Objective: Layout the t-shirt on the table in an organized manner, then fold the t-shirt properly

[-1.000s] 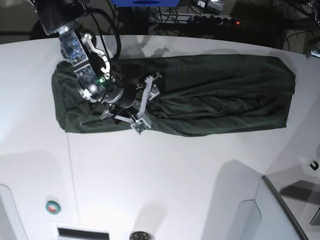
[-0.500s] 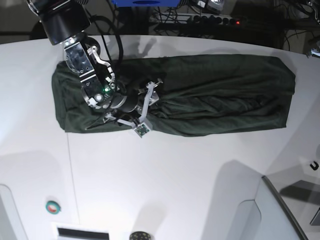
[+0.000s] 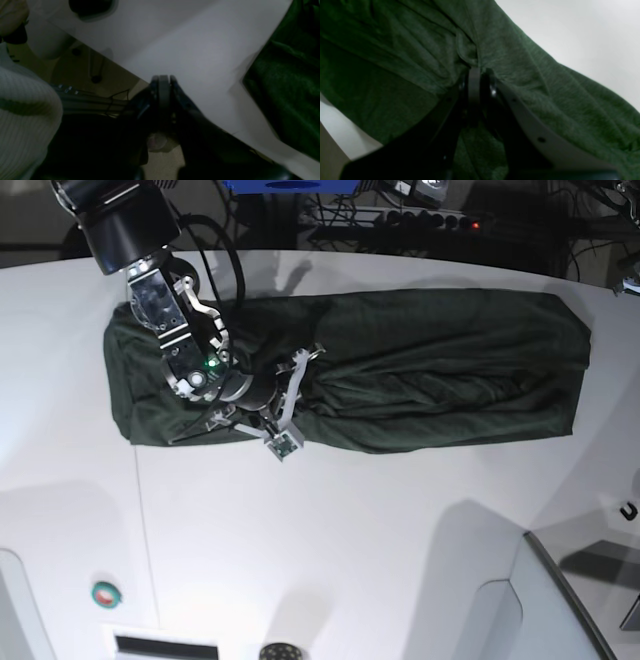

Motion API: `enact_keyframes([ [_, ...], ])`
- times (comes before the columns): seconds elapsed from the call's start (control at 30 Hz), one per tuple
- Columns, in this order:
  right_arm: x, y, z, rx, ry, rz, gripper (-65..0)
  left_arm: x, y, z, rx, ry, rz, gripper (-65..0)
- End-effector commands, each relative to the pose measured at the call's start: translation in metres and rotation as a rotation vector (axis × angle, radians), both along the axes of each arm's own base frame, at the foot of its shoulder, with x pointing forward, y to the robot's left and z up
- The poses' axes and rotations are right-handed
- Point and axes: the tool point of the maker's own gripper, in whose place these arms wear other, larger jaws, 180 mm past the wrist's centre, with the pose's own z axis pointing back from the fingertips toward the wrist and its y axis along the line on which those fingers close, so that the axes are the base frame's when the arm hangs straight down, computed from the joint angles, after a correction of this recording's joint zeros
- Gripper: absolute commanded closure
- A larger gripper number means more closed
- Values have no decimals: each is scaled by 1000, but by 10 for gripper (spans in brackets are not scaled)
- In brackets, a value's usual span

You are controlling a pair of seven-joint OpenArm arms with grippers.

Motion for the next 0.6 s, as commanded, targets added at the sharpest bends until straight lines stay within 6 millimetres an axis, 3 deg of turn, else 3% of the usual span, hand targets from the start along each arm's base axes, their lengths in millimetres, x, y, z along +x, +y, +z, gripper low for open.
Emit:
enact_keyframes([
  [0.0,11,4,15,30,-50,-4,-35,6,9,17,46,-25,-11,0],
  [0.13,10,-1,20,23,-69,3,0,6,10,17,47,-26,-10,0],
  [0.27,6,-1,35,42,-107,5,-3,6,10,17,48,-27,-11,0],
  [0.57,-15,-13,49,1,-107,31,-3,10,9,18,47,-32,-13,0],
])
